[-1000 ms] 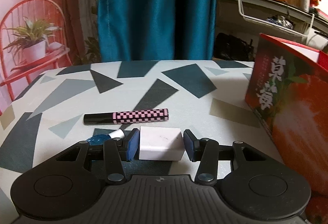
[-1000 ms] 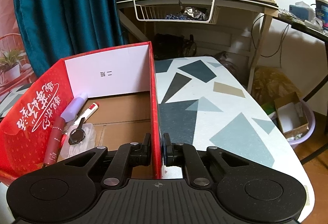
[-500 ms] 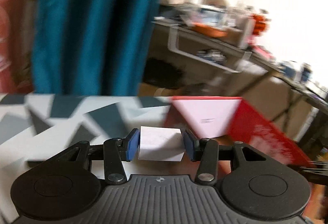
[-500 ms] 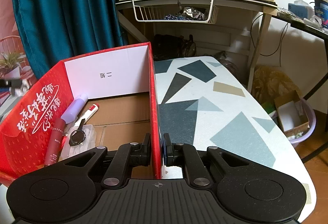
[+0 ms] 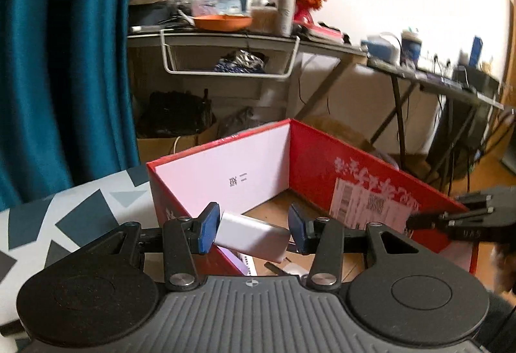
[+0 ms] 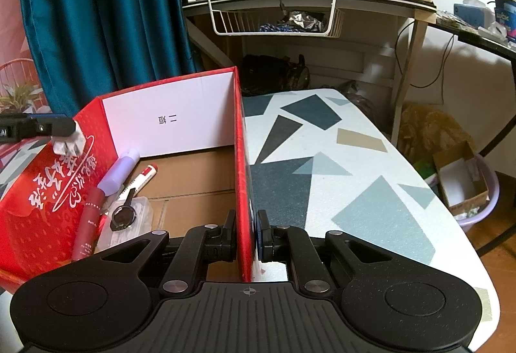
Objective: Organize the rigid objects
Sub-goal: 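Carry the white charger with the left gripper into the red box and release, then move the left tool back over the table toward the blue bottle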
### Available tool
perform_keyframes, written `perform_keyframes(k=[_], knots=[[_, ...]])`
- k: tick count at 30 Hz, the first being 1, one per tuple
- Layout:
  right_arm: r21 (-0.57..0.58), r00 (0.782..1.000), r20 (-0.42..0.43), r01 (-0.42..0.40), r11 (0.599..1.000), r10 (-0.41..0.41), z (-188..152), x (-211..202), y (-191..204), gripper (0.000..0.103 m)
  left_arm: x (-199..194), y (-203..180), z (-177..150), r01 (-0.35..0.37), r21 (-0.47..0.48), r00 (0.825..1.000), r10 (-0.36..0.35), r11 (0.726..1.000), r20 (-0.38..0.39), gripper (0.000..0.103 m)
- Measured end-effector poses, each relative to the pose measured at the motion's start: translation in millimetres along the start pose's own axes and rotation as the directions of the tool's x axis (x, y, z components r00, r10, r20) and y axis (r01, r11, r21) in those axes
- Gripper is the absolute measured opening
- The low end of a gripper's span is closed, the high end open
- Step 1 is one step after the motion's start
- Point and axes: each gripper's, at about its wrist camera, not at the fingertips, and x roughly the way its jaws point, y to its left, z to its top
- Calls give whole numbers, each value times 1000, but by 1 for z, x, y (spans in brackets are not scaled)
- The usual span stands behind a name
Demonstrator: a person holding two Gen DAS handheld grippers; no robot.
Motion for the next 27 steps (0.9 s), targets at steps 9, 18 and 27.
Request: perform_keyframes(k=[9,18,27], knots=[[2,1000,-3,-1,1000,1,1,0,0,10,9,-2,-3,29,28,999,-28,999,-47,50],[2,1000,-5,-1,1000,1,1,0,0,10,-16,15,1,29,-49,999,-27,998,31,71],[6,1000,0,-5,1000,5,0,0,-1,11,-66,76,-30,-196,-193,981,191,961,-44,92]])
